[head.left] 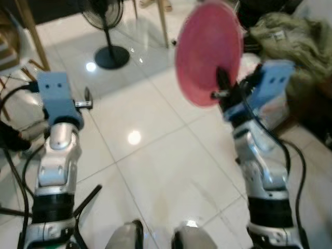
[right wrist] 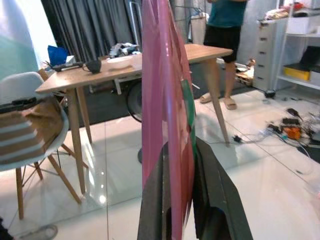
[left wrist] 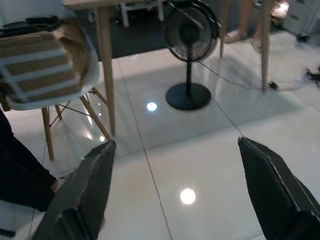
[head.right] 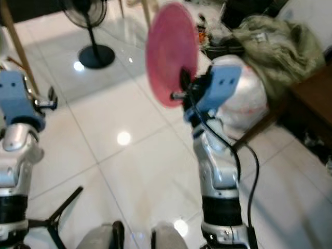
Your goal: Setting the table
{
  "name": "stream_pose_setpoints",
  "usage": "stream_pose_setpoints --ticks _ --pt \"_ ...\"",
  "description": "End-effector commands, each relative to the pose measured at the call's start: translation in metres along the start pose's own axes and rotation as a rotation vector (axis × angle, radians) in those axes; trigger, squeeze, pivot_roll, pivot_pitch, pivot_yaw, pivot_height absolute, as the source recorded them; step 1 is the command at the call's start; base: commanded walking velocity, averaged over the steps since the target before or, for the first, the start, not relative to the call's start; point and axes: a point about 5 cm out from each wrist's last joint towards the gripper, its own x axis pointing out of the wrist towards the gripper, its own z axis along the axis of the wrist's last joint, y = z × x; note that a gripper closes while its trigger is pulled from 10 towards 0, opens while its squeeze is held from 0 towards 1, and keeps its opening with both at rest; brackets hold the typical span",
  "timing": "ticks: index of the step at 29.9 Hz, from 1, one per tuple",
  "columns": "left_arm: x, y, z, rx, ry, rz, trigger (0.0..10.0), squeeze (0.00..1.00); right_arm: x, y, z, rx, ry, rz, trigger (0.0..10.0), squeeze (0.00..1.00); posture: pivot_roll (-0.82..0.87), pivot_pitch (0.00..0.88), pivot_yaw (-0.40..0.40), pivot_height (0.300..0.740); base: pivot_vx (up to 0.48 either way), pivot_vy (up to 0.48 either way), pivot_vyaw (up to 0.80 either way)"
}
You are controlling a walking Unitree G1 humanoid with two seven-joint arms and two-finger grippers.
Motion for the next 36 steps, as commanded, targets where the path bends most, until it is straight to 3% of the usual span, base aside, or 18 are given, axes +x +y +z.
stream_pose_setpoints --ticks 1,24,36 --pt "-0.0018 -0.0035 -0.0039 0.007 0.009 -0.010 10.0 0.00 -0.0031 -0.0067 -0.0019 -0.010 0.007 -0.030 10.0 0.00 -0.11 0.058 0.020 0.740 0.458 0.000 0.80" --pt "-0.0040 -0.0059 -0.0046 0.002 0.012 -0.020 10.0 0.00 -0.0051 -0.0123 -0.0031 0.030 0.004 -0.082 10.0 0.00 -0.11 0.072 0.021 0.740 0.458 0.000 0.00" --pt "-0.0056 -0.0050 -0.0053 0.001 0.014 -0.019 10.0 0.00 -0.0048 -0.0151 -0.0027 0.034 0.003 -0.102 10.0 0.00 -0.10 0.080 0.019 0.740 0.458 0.000 -0.70"
